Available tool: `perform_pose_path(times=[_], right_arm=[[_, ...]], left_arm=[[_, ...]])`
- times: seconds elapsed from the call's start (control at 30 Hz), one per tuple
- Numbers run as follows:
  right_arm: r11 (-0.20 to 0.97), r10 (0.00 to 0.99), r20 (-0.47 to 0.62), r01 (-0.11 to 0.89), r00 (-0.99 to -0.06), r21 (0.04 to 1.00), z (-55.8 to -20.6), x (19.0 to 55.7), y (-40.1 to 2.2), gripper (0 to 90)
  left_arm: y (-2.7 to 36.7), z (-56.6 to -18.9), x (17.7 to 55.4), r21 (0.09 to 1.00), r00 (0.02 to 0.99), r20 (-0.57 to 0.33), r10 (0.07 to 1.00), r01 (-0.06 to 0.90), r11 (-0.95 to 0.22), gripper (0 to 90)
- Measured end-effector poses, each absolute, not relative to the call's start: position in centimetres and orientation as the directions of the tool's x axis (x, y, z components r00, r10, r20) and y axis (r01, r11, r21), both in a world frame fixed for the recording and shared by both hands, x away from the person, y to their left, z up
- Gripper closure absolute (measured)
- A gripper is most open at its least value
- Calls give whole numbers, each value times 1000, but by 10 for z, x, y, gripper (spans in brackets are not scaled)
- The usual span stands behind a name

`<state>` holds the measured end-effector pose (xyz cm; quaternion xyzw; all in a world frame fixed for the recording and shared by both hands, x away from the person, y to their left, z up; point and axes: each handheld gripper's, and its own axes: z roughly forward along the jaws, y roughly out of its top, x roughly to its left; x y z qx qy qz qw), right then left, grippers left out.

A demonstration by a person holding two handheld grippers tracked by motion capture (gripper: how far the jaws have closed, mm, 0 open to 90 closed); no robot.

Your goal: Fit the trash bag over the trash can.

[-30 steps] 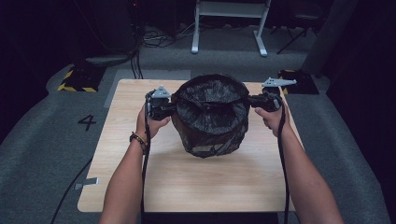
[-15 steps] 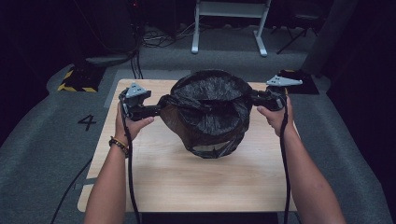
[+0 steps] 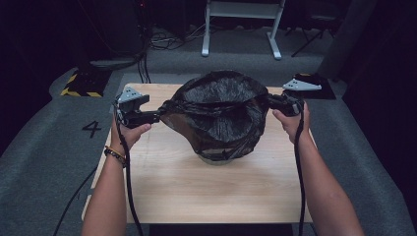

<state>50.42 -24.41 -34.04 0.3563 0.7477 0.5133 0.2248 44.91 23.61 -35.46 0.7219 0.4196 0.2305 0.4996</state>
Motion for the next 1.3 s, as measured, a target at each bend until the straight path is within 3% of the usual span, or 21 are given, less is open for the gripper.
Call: perform_pose_path(times=[0.13, 0.37, 0.73, 0.87, 1.03, 1.13, 1.3], right_arm=[[192, 777, 48, 308, -628, 932, -340, 505, -247, 743], [206, 771, 29, 292, -636, 934, -339, 504, -242, 863], [276, 766, -31, 285, -642, 918, -335, 508, -222, 868], [294, 760, -36, 294, -648, 910, -336, 510, -218, 861], [332, 752, -64, 293, -656, 897, -339, 513, -213, 851], [332, 755, -59, 303, -653, 893, -341, 516, -215, 850], [325, 767, -50, 321, -640, 889, -347, 521, -218, 854]], left_arm=[[227, -348, 442, 931, 590, -52, 806, 321, -175, 182], [199, -333, 438, 942, 670, -12, 742, 257, -217, 160], [164, -309, 451, 939, 670, 92, 736, 188, -289, 195], [151, -307, 458, 917, 647, 172, 743, 170, -360, 299], [148, -306, 473, 911, 676, 162, 719, 178, -373, 727], [150, -310, 488, 900, 652, 144, 745, 227, -373, 893], [163, -321, 512, 877, 590, 89, 802, 336, -344, 899]])
